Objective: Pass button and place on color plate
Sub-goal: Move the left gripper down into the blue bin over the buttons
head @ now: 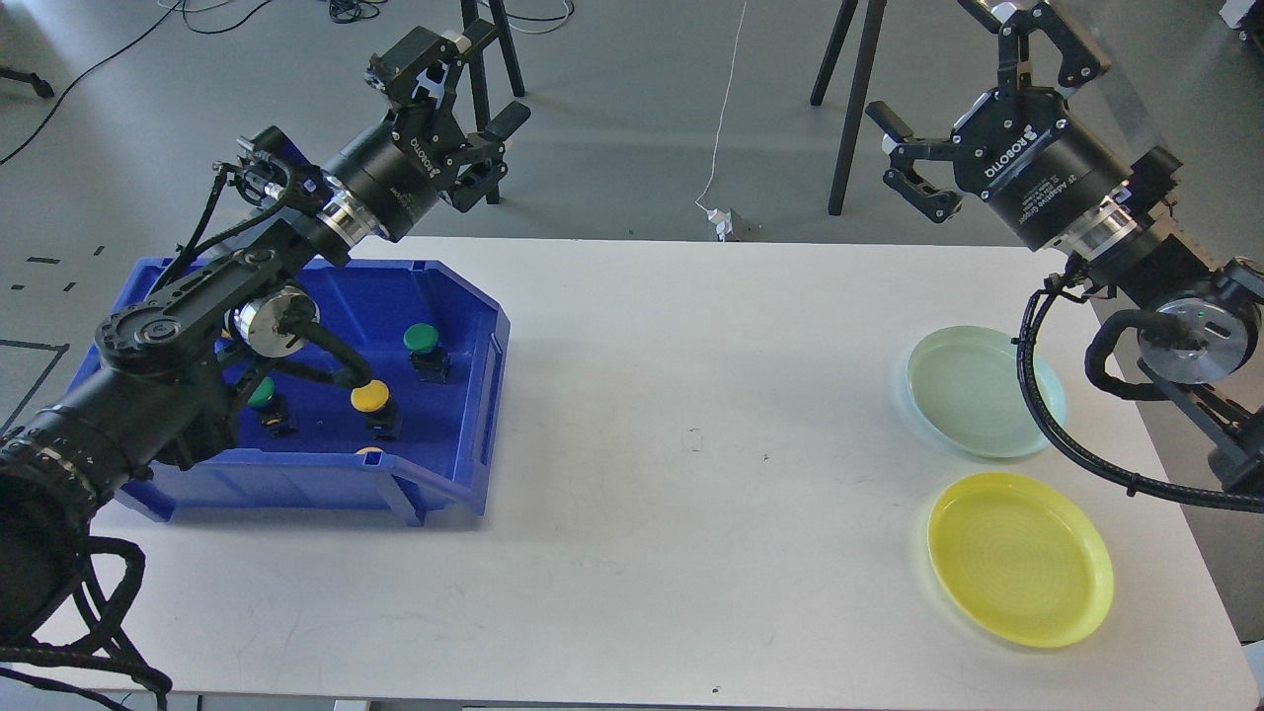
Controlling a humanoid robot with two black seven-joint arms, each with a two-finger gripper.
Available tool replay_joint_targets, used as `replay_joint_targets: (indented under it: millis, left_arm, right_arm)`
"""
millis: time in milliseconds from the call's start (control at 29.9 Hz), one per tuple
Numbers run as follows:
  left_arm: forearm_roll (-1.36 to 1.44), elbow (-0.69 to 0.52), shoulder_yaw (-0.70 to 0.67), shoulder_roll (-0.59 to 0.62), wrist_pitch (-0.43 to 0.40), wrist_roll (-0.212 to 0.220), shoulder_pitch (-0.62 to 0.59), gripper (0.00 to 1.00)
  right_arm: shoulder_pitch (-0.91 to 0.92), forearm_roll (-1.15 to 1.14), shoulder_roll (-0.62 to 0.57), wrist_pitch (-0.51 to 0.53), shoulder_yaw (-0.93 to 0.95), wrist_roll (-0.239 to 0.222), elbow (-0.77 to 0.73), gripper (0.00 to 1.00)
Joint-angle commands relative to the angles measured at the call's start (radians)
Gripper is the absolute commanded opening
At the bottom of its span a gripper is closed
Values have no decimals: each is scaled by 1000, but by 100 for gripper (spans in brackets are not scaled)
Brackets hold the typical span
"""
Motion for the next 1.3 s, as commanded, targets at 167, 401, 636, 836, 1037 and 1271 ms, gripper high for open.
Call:
replay_joint_targets:
  millis: [167, 401, 636, 836, 1037, 1271]
  left_arm:
    - [-6, -14, -8, 48, 0, 0, -3, 86]
    - [-187, 85, -89, 54, 0, 0, 3, 86]
    - [-183, -218, -175, 85, 0, 0, 6, 86]
    - [148, -512, 143, 327, 22, 0, -181, 86]
    - [432, -504, 945, 412, 329, 0, -593, 86]
    - [764, -414, 1299, 412, 477, 0, -686, 86]
  right_arm:
    - [-1, -4, 3, 0, 0, -3, -70, 100]
    - [-1, -4, 12, 0, 2, -2, -72, 100]
    - [-4, -4, 11, 0, 10, 1, -69, 100]
    - [-9, -4, -2, 0, 13, 1, -67, 100]
    - [-12, -4, -17, 0, 16, 1, -77, 100]
    - [-24, 8, -19, 0, 20, 3, -124, 100]
